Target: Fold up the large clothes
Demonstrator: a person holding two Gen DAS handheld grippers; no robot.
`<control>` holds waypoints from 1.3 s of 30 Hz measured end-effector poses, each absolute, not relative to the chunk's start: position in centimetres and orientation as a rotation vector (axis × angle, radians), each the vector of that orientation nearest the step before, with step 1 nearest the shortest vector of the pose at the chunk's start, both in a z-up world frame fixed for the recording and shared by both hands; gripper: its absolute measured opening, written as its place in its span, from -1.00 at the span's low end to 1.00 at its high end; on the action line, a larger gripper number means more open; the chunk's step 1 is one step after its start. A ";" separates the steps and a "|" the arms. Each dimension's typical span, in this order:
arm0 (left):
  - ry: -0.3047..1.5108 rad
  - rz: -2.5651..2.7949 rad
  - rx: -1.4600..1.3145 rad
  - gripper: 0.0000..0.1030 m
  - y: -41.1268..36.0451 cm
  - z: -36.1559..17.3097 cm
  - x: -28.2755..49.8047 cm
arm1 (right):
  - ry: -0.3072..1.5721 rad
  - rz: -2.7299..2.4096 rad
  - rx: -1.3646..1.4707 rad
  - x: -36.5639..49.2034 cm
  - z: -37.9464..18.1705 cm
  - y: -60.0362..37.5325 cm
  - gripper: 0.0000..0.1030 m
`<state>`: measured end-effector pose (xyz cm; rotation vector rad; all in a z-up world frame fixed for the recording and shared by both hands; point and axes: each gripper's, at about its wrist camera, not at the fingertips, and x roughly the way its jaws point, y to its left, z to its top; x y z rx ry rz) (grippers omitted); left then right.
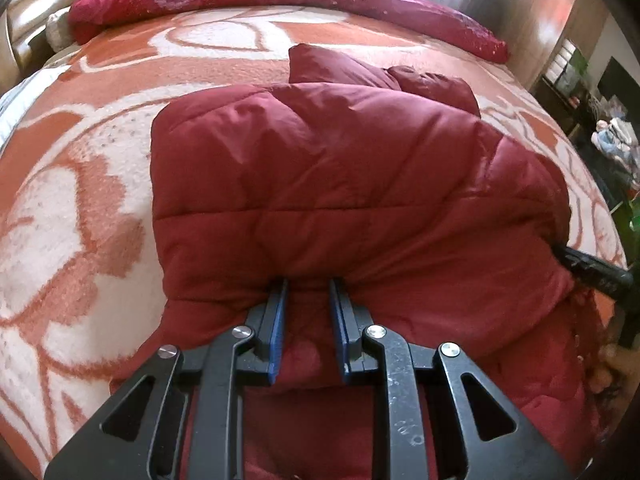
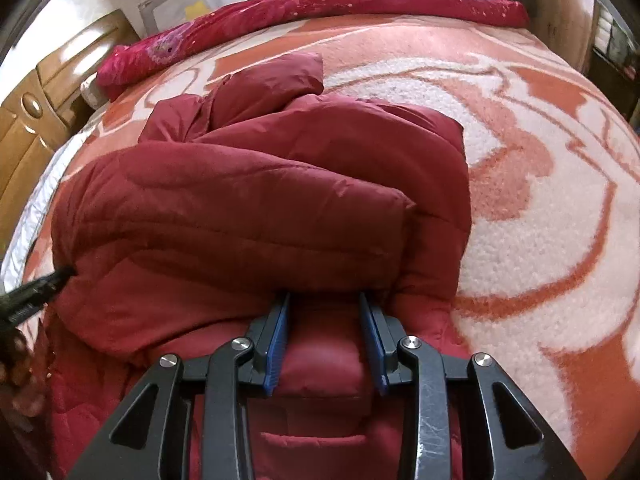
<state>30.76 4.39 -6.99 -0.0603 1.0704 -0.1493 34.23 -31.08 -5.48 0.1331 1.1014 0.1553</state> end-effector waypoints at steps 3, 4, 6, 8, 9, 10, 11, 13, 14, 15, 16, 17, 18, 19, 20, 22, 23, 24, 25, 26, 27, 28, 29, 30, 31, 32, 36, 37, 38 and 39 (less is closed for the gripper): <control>1.067 -0.135 -0.040 -0.63 4.1 -7.0 30.7 | 1.014 0.140 0.128 33.1 -2.3 -30.5 -0.24; 1.063 -0.132 -0.035 -0.63 4.0 -7.0 30.6 | 0.981 0.159 0.127 32.7 -1.4 -30.0 -0.24; 1.059 -0.127 -0.029 -0.63 3.8 -7.0 30.6 | 0.955 0.224 0.123 32.4 -0.3 -28.5 -0.24; 1.063 -0.124 -0.026 -0.63 3.7 -6.9 30.8 | 0.969 0.267 0.087 32.8 -0.5 -26.8 -0.28; 1.065 -0.122 -0.025 -0.63 3.8 -6.9 30.7 | 0.981 0.278 0.067 33.2 -1.1 -26.0 -0.28; 1.067 -0.121 -0.025 -0.63 3.8 -6.9 30.7 | 0.996 0.279 0.054 33.5 -1.9 -25.6 -0.28; 1.067 -0.121 -0.023 -0.63 3.8 -6.9 30.7 | 1.029 0.258 0.034 34.1 -3.0 -25.3 -0.29; 1.065 -0.120 -0.017 -0.63 3.7 -6.9 30.8 | 1.079 0.233 0.020 35.0 -5.4 -25.6 -0.35; 1.063 -0.117 -0.018 -0.63 3.6 -7.0 30.7 | 1.083 0.231 0.022 35.2 -6.1 -25.9 -0.35; 1.060 -0.112 -0.015 -0.63 3.5 -7.0 30.7 | 1.085 0.230 0.023 35.2 -6.6 -26.2 -0.36; 1.059 -0.107 -0.003 -0.62 3.4 -7.1 30.6 | 1.084 0.231 0.019 35.2 -6.7 -26.2 -0.36; 1.058 -0.101 0.012 -0.62 3.2 -7.1 30.6 | 1.086 0.225 0.009 35.2 -6.7 -26.1 -0.36; 1.057 -0.095 0.027 -0.62 3.0 -7.1 30.6 | 1.086 0.220 -0.002 35.1 -6.6 -26.0 -0.36; 1.059 -0.092 0.039 -0.62 2.9 -7.1 30.6 | 1.085 0.215 -0.014 35.0 -6.7 -25.9 -0.36; 1.062 -0.093 0.041 -0.62 2.9 -7.1 30.6 | 1.084 0.213 -0.018 35.1 -6.8 -25.9 -0.36; 1.074 -0.099 0.025 -0.62 3.3 -6.4 30.4 | 1.085 0.217 -0.002 35.3 -7.0 -25.9 -0.36; 1.075 -0.101 0.016 -0.62 3.5 -6.1 30.2 | 1.086 0.220 0.006 35.5 -7.0 -26.1 -0.36; 1.075 -0.098 0.008 -0.63 3.9 -5.6 29.7 | 1.087 0.224 0.016 35.6 -7.1 -26.3 -0.36; 1.071 -0.092 0.003 -0.63 4.2 -5.2 29.2 | 1.087 0.227 0.025 35.6 -7.1 -26.4 -0.36; 1.066 -0.084 0.002 -0.63 4.5 -4.8 28.6 | 1.087 0.227 0.029 35.5 -7.1 -26.4 -0.36; 1.062 -0.077 -0.001 -0.63 4.8 -4.5 27.9 | 1.087 0.228 0.032 35.5 -7.0 -26.4 -0.36; 1.058 -0.071 -0.007 -0.63 5.2 -4.2 27.2 | 1.086 0.228 0.035 35.4 -7.0 -26.5 -0.35; 1.055 -0.066 -0.015 -0.63 5.6 -4.0 26.5 | 1.087 0.229 0.041 35.4 -6.9 -26.5 -0.35; 1.054 -0.063 -0.028 -0.63 6.1 -3.8 25.6 | 1.087 0.229 0.045 35.3 -6.7 -26.6 -0.35; 1.054 -0.061 -0.044 -0.63 6.6 -3.5 24.8 | 1.086 0.230 0.051 35.2 -6.6 -26.6 -0.35; 1.054 -0.061 -0.057 -0.63 7.0 -3.4 24.2 | 1.083 0.231 0.064 35.1 -6.2 -26.8 -0.35; 1.039 -0.049 -0.102 -0.63 8.9 -2.7 21.0 | 1.061 0.227 0.077 33.8 -4.7 -27.3 -0.29; 1.039 -0.049 -0.112 -0.63 9.3 -2.6 20.4 | 1.056 0.227 0.074 33.3 -4.3 -27.4 -0.29; 1.040 -0.048 -0.121 -0.63 9.8 -2.5 19.9 | 1.053 0.228 0.072 32.9 -4.0 -27.5 -0.28; 1.041 -0.045 -0.129 -0.63 10.2 -2.5 19.2 | 1.047 0.231 0.071 32.3 -3.6 -27.6 -0.28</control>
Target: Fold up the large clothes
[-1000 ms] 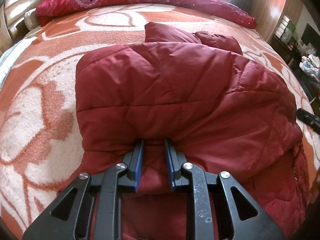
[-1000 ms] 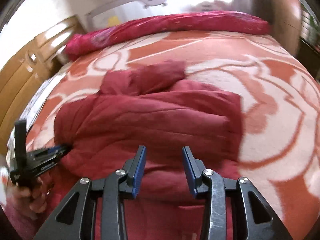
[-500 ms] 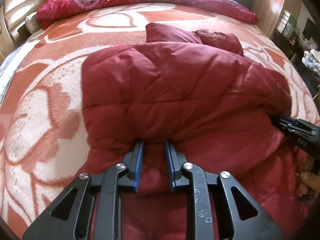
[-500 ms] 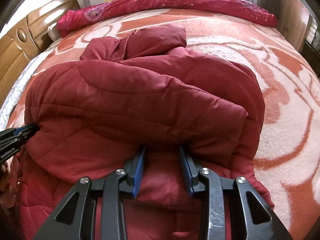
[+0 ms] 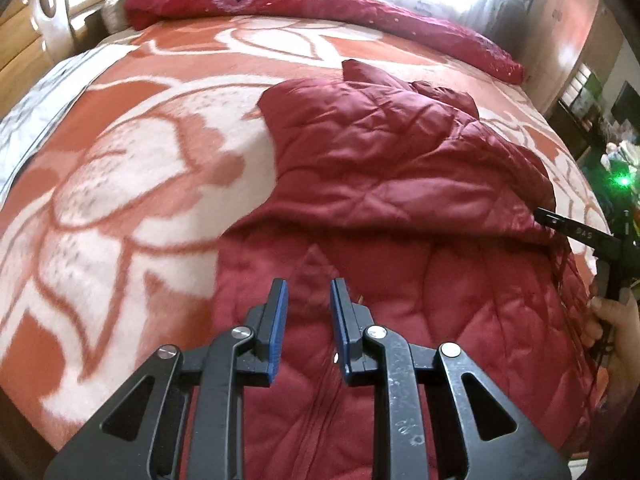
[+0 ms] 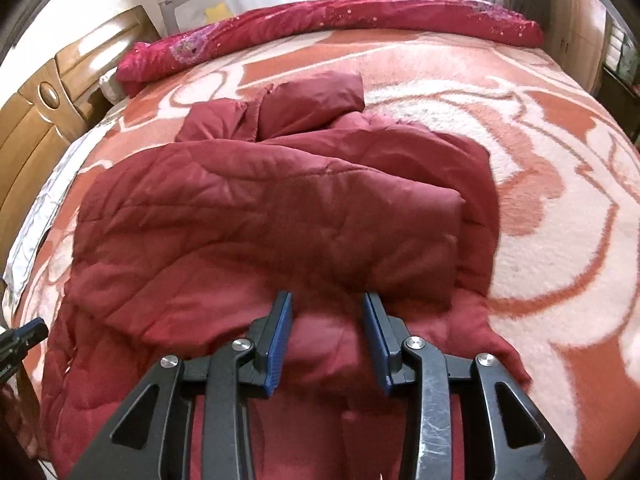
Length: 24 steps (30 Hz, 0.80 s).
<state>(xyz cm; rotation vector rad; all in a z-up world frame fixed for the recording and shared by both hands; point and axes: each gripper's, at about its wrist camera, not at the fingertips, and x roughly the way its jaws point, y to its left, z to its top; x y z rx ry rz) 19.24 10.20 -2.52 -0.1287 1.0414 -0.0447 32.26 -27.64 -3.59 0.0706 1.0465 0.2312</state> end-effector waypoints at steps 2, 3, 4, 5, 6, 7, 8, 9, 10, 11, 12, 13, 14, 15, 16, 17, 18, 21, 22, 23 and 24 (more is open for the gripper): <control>1.047 -0.035 -0.135 -0.63 10.9 -2.6 18.3 | 1.037 0.236 0.072 31.1 -2.9 -28.0 -0.28; 1.051 -0.029 -0.139 -0.62 11.3 -2.8 17.8 | 1.032 0.236 0.078 30.5 -2.6 -28.3 -0.27; 1.054 -0.025 -0.143 -0.62 11.6 -2.9 17.4 | 1.031 0.236 0.085 30.0 -2.3 -28.6 -0.26; 1.060 -0.019 -0.150 -0.62 11.9 -3.1 17.1 | 1.032 0.235 0.094 29.4 -2.2 -28.9 -0.26; 1.066 -0.013 -0.158 -0.62 12.3 -3.3 16.6 | 1.035 0.234 0.102 28.9 -2.1 -29.2 -0.26; 1.070 -0.009 -0.166 -0.62 12.6 -3.5 16.3 | 1.037 0.234 0.107 28.5 -2.1 -29.5 -0.26; 1.075 -0.005 -0.175 -0.62 12.9 -3.6 15.9 | 1.039 0.234 0.114 27.9 -2.1 -29.8 -0.26; 1.078 -0.002 -0.180 -0.62 13.1 -3.7 15.6 | 1.043 0.236 0.121 27.3 -2.1 -30.0 -0.25; 1.079 0.003 -0.186 -0.62 13.3 -3.8 15.2 | 1.046 0.237 0.127 26.9 -2.1 -30.3 -0.25; 1.080 0.004 -0.192 -0.62 13.4 -3.9 14.8 | 1.049 0.239 0.137 26.3 -2.1 -30.5 -0.24; 1.080 0.002 -0.195 -0.58 13.5 -4.0 14.4 | 1.051 0.242 0.148 25.7 -2.1 -30.8 -0.17; 1.082 0.002 -0.196 -0.44 13.6 -4.1 14.2 | 1.052 0.246 0.161 25.0 -2.1 -31.1 -0.08; 1.083 0.005 -0.196 -0.36 13.7 -4.2 13.9 | 1.053 0.250 0.169 24.5 -2.1 -31.4 -0.03; 1.084 0.005 -0.197 -0.23 13.8 -4.2 13.5 | 1.056 0.256 0.179 23.8 -2.1 -31.7 0.04; 1.085 0.003 -0.197 -0.17 13.8 -4.3 13.3 | 1.060 0.261 0.184 23.1 -2.1 -32.0 0.07; 1.086 -0.001 -0.198 -0.16 13.9 -4.3 13.1 | 1.064 0.263 0.187 22.3 -2.0 -32.3 0.08; 1.090 -0.004 -0.196 -0.15 13.9 -4.3 12.8 | 1.068 0.264 0.187 21.6 -2.0 -32.6 0.11; 1.101 -0.013 -0.183 -0.03 14.1 -4.4 12.2 | 1.079 0.261 0.184 19.6 -2.0 -33.5 0.20; 1.104 -0.013 -0.179 0.05 14.2 -4.4 12.0 | 1.083 0.257 0.186 19.0 -2.0 -33.9 0.23; 1.107 -0.016 -0.177 0.09 14.3 -4.5 11.7 | 1.086 0.254 0.188 18.4 -2.0 -34.3 0.24; 1.110 -0.019 -0.178 0.15 14.4 -4.6 11.5 | 1.088 0.252 0.192 17.8 -1.9 -34.6 0.27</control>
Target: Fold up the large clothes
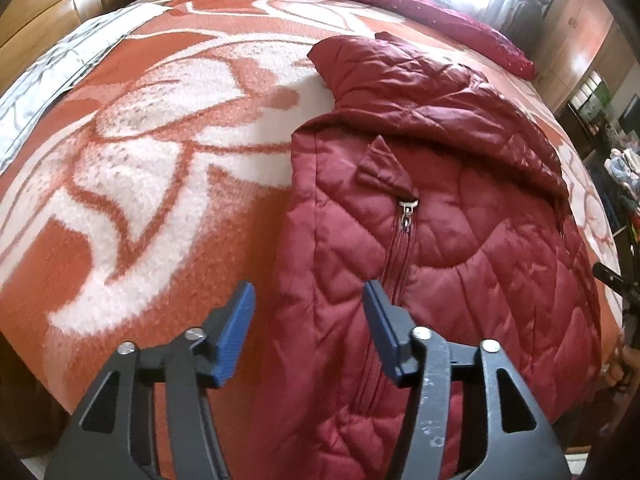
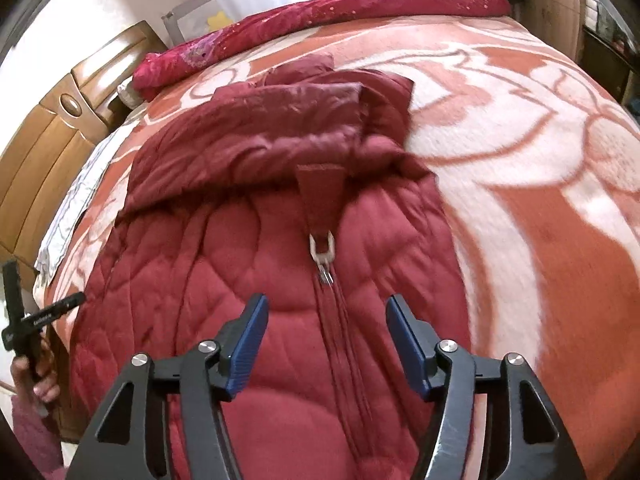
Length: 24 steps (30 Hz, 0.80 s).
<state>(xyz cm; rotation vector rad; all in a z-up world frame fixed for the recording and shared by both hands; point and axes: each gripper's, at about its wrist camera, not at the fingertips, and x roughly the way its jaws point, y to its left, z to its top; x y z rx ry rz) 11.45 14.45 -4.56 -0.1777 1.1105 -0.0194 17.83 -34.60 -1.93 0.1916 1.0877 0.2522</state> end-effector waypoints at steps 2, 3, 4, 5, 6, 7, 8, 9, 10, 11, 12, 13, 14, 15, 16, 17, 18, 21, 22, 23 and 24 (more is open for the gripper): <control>1.118 -0.026 -0.182 0.18 14.7 -4.7 11.0 | 1.092 0.252 0.201 16.5 -1.9 -35.3 0.31; 1.122 -0.033 -0.186 0.18 14.9 -4.8 10.7 | 1.094 0.249 0.202 16.0 -1.9 -35.7 0.33; 1.126 -0.039 -0.190 0.18 15.0 -4.9 10.4 | 1.097 0.244 0.202 15.4 -1.9 -36.2 0.36; 1.131 -0.046 -0.194 0.18 15.1 -4.9 10.1 | 1.097 0.241 0.201 15.0 -1.9 -36.5 0.38; 1.135 -0.055 -0.198 0.18 15.2 -5.0 9.8 | 1.099 0.239 0.202 14.4 -1.9 -37.0 0.41; 1.138 -0.062 -0.200 0.19 15.2 -5.1 9.5 | 1.101 0.236 0.202 14.0 -1.9 -37.3 0.43; 1.142 -0.065 -0.200 0.19 15.3 -5.2 9.3 | 1.105 0.231 0.203 13.6 -2.0 -37.7 0.43; 1.146 -0.069 -0.199 0.19 15.3 -5.3 9.0 | 1.109 0.227 0.209 13.1 -2.1 -38.2 0.44; 1.151 -0.071 -0.198 0.19 15.3 -5.4 8.8 | 1.115 0.223 0.219 12.7 -2.3 -38.7 0.44; 1.158 -0.072 -0.196 0.19 15.3 -5.6 8.5 | 1.120 0.218 0.228 12.4 -2.5 -39.1 0.44; 1.162 -0.072 -0.195 0.21 15.4 -5.7 8.3 | 1.125 0.216 0.245 12.0 -2.8 -39.6 0.44; 1.166 -0.073 -0.197 0.22 15.5 -5.8 8.2 | 1.128 0.217 0.268 11.8 -3.1 -40.1 0.44; 1.167 -0.075 -0.200 0.22 15.6 -5.8 8.0 | 1.132 0.214 0.292 11.5 -3.4 -40.6 0.44; 1.169 -0.082 -0.207 0.22 15.6 -5.8 7.8 | 1.138 0.208 0.315 11.3 -3.7 -41.1 0.44; 1.172 -0.089 -0.214 0.22 15.7 -5.9 7.6 | 1.143 0.204 0.338 11.1 -4.1 -41.5 0.44; 1.174 -0.093 -0.217 0.22 15.7 -5.9 7.5 | 1.147 0.203 0.354 11.0 -4.4 -41.8 0.44; 1.177 -0.099 -0.217 0.22 15.7 -5.9 7.3 | 1.151 0.206 0.368 10.9 -4.6 -42.0 0.44; 1.179 -0.106 -0.213 0.23 15.8 -6.0 6.9 | 1.161 0.217 0.388 10.5 -5.2 -42.3 0.44; 1.180 -0.110 -0.218 0.23 15.9 -6.0 6.8 | 1.165 0.218 0.392 10.5 -5.4 -42.3 0.44; 1.183 -0.116 -0.227 0.23 15.9 -6.1 6.7 | 1.171 0.219 0.399 10.4 -5.7 -42.5 0.44; 1.188 -0.121 -0.238 0.26 16.0 -6.2 6.6 | 1.177 0.222 0.410 10.4 -6.0 -42.6 0.44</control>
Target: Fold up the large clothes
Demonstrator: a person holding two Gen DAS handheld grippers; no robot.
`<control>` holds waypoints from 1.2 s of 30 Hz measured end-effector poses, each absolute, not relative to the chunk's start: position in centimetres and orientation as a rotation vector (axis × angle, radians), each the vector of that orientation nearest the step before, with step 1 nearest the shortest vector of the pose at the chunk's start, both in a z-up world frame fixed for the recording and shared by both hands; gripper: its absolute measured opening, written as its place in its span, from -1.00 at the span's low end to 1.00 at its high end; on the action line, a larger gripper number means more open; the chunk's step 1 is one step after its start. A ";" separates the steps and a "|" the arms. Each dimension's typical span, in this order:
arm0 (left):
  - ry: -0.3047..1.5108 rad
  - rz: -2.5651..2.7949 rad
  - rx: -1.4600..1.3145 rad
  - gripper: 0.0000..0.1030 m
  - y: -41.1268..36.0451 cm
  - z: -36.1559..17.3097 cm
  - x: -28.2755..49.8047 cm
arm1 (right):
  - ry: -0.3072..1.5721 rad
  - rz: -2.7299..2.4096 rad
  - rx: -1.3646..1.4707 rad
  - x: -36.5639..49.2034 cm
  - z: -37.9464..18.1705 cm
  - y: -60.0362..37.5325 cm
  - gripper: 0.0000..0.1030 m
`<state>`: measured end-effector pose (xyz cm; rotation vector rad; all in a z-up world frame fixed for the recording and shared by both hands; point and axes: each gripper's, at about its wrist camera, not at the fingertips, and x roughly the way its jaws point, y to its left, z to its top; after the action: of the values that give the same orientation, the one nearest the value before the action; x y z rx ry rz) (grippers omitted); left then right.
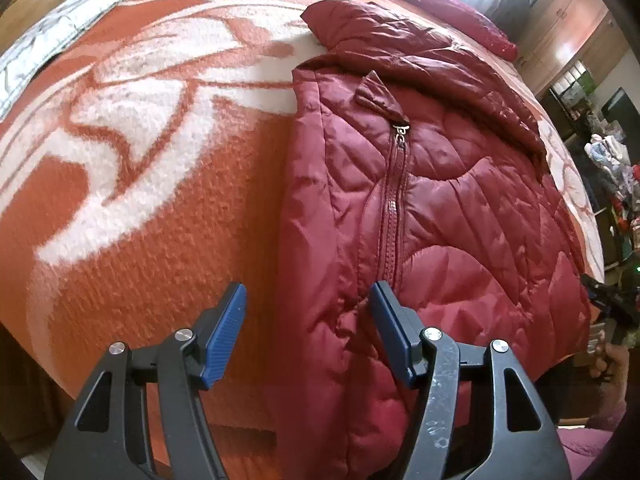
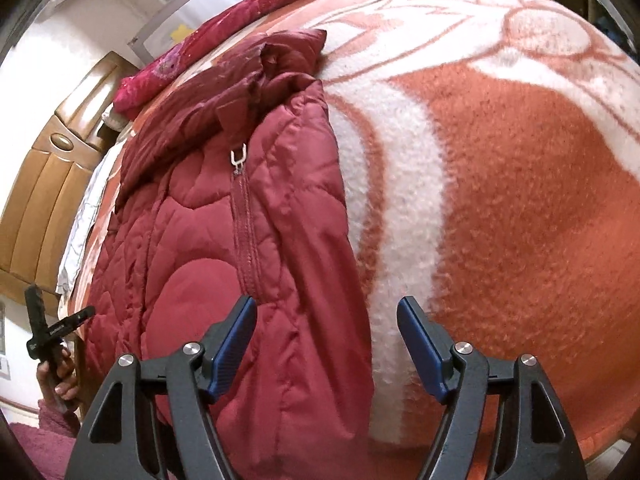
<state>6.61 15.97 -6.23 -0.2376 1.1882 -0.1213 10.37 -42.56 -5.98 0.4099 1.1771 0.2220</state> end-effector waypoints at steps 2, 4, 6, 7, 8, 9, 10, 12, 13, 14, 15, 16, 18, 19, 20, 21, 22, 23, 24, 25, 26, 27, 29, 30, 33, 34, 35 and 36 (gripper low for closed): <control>1.203 -0.147 -0.266 0.28 16.0 -6.5 6.3 | 1.181 0.241 0.432 10.2 -6.3 -42.7 0.45; 1.218 -0.180 -0.291 0.28 15.8 -6.8 5.8 | 1.181 0.279 0.451 10.0 -6.4 -42.6 0.47; 1.228 -0.206 -0.300 0.29 15.4 -7.1 5.2 | 1.184 0.330 0.480 9.7 -6.5 -42.6 0.46; 1.233 -0.216 -0.300 0.28 15.1 -7.3 4.9 | 1.188 0.355 0.493 9.4 -6.5 -42.6 0.46; 1.238 -0.225 -0.299 0.29 14.9 -7.4 4.6 | 1.193 0.374 0.498 9.2 -6.6 -42.5 0.46; 1.245 -0.240 -0.298 0.29 14.6 -7.6 4.2 | 1.201 0.393 0.498 9.0 -6.7 -42.4 0.46; 1.251 -0.253 -0.297 0.29 14.4 -7.7 3.9 | 1.211 0.411 0.489 8.6 -6.8 -42.2 0.46; 1.260 -0.274 -0.289 0.29 14.0 -7.9 3.3 | 1.231 0.441 0.478 8.0 -7.0 -42.0 0.46; 1.262 -0.282 -0.276 0.29 13.7 -7.9 3.1 | 1.244 0.464 0.478 7.6 -7.1 -42.0 0.46; 1.262 -0.287 -0.263 0.29 13.5 -7.9 2.9 | 1.252 0.480 0.481 7.5 -7.3 -42.0 0.46; 1.258 -0.296 -0.250 0.29 13.3 -7.9 2.7 | 1.261 0.503 0.488 7.2 -7.5 -42.0 0.46; 1.256 -0.310 -0.245 0.29 13.1 -7.8 2.6 | 1.267 0.519 0.494 7.0 -7.7 -42.1 0.46; 1.259 -0.350 -0.252 0.29 12.9 -7.9 2.4 | 1.278 0.543 0.510 6.5 -8.2 -42.2 0.46; 1.261 -0.363 -0.257 0.29 12.8 -8.0 2.4 | 1.280 0.550 0.521 6.5 -8.4 -42.2 0.46; 1.263 -0.373 -0.260 0.29 12.7 -8.0 2.4 | 1.280 0.556 0.537 6.5 -8.6 -42.3 0.46; 1.265 -0.382 -0.262 0.29 12.7 -8.1 2.4 | 1.279 0.560 0.554 6.5 -8.8 -42.4 0.46; 1.267 -0.391 -0.267 0.29 12.7 -8.2 2.4 | 1.278 0.565 0.571 6.5 -9.0 -42.4 0.46; 1.271 -0.401 -0.275 0.29 12.8 -8.3 2.4 | 1.279 0.570 0.580 6.7 -9.1 -42.4 0.46; 1.276 -0.411 -0.286 0.29 12.8 -8.4 2.5 | 1.281 0.577 0.595 6.8 -9.3 -42.5 0.46; 1.282 -0.418 -0.298 0.29 13.0 -8.6 2.5 | 1.281 0.581 0.612 6.8 -9.5 -42.6 0.46; 1.289 -0.427 -0.317 0.29 13.2 -8.8 2.5 | 1.278 0.585 0.629 6.7 -9.6 -42.8 0.46; 1.291 -0.433 -0.331 0.29 13.4 -8.9 2.5 | 1.274 0.587 0.642 6.7 -9.6 -42.9 0.46; 1.287 -0.442 -0.342 0.29 13.6 -8.9 2.4 | 1.264 0.585 0.645 6.3 -9.7 -43.2 0.36; 1.281 -0.450 -0.336 0.17 13.4 -8.8 2.4 | 1.264 0.585 0.641 6.2 -9.7 -43.2 0.18; 1.254 -0.480 -0.291 -0.36 12.9 -8.0 2.2 | 1.258 0.593 0.611 6.1 -9.3 -42.6 -0.30; 1.243 -0.485 -0.274 -0.50 12.7 -7.6 2.1 | 1.248 0.602 0.597 6.1 -8.9 -42.2 -0.42; 1.232 -0.488 -0.264 -0.54 12.5 -7.3 2.2 | 1.238 0.609 0.583 6.2 -8.5 -42.0 -0.45; 1.217 -0.490 -0.258 -0.61 12.5 -6.9 2.2 | 1.228 0.616 0.579 6.2 -8.1 -41.8 -0.48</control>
<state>2.16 12.47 -6.87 -0.2575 1.2172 -0.4902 6.23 -41.81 -8.13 0.5795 1.2279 0.6157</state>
